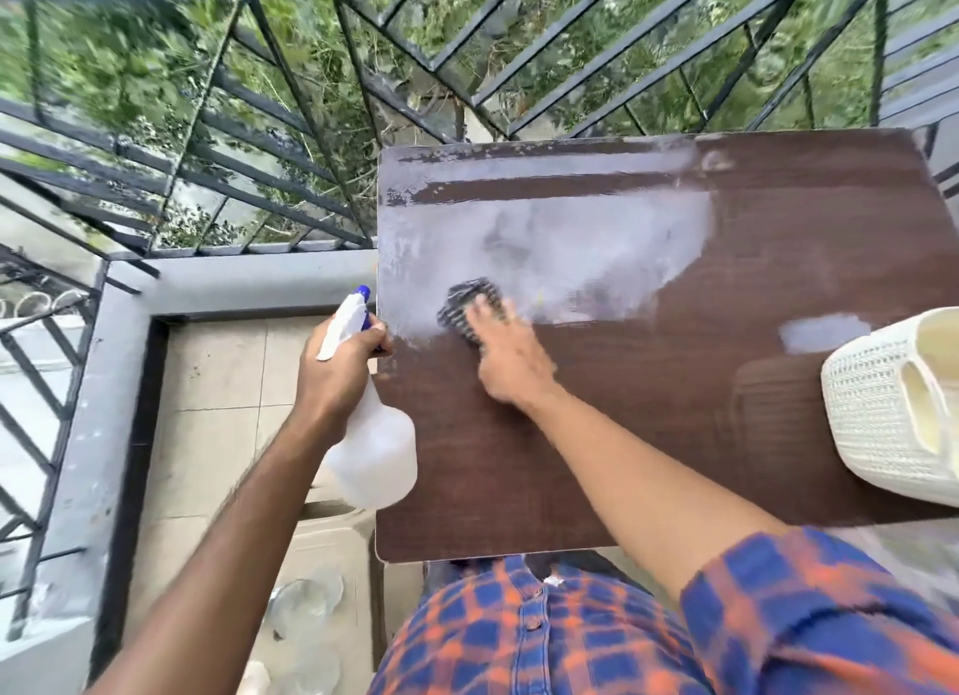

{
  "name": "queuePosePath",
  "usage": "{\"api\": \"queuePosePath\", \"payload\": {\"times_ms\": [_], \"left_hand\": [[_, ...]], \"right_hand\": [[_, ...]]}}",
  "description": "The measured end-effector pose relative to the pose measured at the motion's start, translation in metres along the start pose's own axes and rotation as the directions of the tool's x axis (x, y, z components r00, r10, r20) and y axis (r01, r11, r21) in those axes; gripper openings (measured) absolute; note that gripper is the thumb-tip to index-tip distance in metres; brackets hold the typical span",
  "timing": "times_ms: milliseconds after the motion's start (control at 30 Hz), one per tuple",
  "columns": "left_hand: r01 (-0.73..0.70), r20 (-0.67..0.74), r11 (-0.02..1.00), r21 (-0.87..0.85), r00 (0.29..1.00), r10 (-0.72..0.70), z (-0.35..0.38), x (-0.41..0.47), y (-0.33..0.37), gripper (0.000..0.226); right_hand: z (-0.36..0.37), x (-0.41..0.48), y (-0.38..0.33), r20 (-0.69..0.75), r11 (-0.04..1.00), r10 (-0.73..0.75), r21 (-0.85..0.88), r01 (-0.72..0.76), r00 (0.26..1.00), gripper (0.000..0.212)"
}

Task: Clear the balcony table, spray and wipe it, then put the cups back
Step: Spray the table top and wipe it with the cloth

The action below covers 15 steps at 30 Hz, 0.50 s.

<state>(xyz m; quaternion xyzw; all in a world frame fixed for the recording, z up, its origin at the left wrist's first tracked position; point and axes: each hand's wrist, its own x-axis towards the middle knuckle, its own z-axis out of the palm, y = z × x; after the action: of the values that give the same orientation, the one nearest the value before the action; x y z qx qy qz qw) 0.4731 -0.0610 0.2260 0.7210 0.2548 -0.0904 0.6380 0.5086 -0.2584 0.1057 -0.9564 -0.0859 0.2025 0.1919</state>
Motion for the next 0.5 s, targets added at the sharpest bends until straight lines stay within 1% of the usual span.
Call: {"api": "queuePosePath", "payload": {"times_ms": [33,67,100,133,167,200,233,267,300,367,433,500], "left_hand": [[0.005,-0.009,1.0,-0.01,1.0,-0.005,0.005,-0.004,0.001,0.016],[0.005,-0.016,1.0,-0.019,1.0,-0.006,0.011,-0.008,0.001,0.016],[0.0,-0.025,0.999,-0.035,1.0,-0.001,0.017,-0.012,0.002,0.017],[-0.01,-0.038,0.999,-0.05,0.999,0.008,0.024,-0.016,0.002,0.02],[-0.019,-0.056,0.998,-0.059,0.998,0.016,0.03,-0.021,0.002,0.023],[-0.029,-0.073,0.998,-0.051,0.997,0.025,0.037,-0.025,0.002,0.021],[-0.031,-0.082,0.999,-0.036,0.996,0.028,0.044,-0.029,0.001,0.017],[-0.022,-0.081,1.0,-0.022,0.996,0.021,0.05,-0.033,-0.001,0.013],[-0.008,-0.075,1.0,-0.019,0.997,0.007,0.055,-0.037,-0.002,0.012],[0.01,-0.075,1.0,-0.016,0.997,-0.011,0.065,-0.044,-0.005,0.016],[0.014,-0.084,1.0,-0.003,0.996,-0.014,0.074,-0.051,-0.009,0.017],[0.009,-0.095,1.0,0.006,0.995,-0.008,0.083,-0.06,-0.011,0.016]], "right_hand": [[0.01,-0.008,-0.016,0.041,0.991,-0.133,-0.022,0.134,0.99,0.082],[0.021,-0.017,-0.023,0.095,0.962,-0.258,-0.073,0.265,0.962,0.083],[0.028,-0.026,-0.023,0.142,0.923,-0.346,-0.127,0.364,0.928,0.084],[0.033,-0.032,-0.014,0.174,0.891,-0.396,-0.164,0.423,0.902,0.083],[0.034,-0.038,0.0,0.175,0.874,-0.428,-0.172,0.455,0.887,0.081],[0.028,-0.045,0.018,0.136,0.878,-0.434,-0.157,0.452,0.89,0.08],[0.022,-0.051,0.041,0.077,0.893,-0.419,-0.145,0.426,0.905,0.078],[0.013,-0.056,0.066,0.017,0.918,-0.373,-0.137,0.372,0.928,0.077],[0.003,-0.058,0.095,-0.053,0.947,-0.302,-0.132,0.293,0.952,0.076],[-0.021,-0.058,0.157,-0.186,0.989,-0.121,-0.103,0.103,0.975,0.075],[-0.048,-0.049,0.207,-0.242,0.995,0.064,-0.054,-0.079,0.968,0.075],[-0.069,-0.032,0.228,-0.259,0.977,0.206,0.004,-0.212,0.944,0.071]]}}
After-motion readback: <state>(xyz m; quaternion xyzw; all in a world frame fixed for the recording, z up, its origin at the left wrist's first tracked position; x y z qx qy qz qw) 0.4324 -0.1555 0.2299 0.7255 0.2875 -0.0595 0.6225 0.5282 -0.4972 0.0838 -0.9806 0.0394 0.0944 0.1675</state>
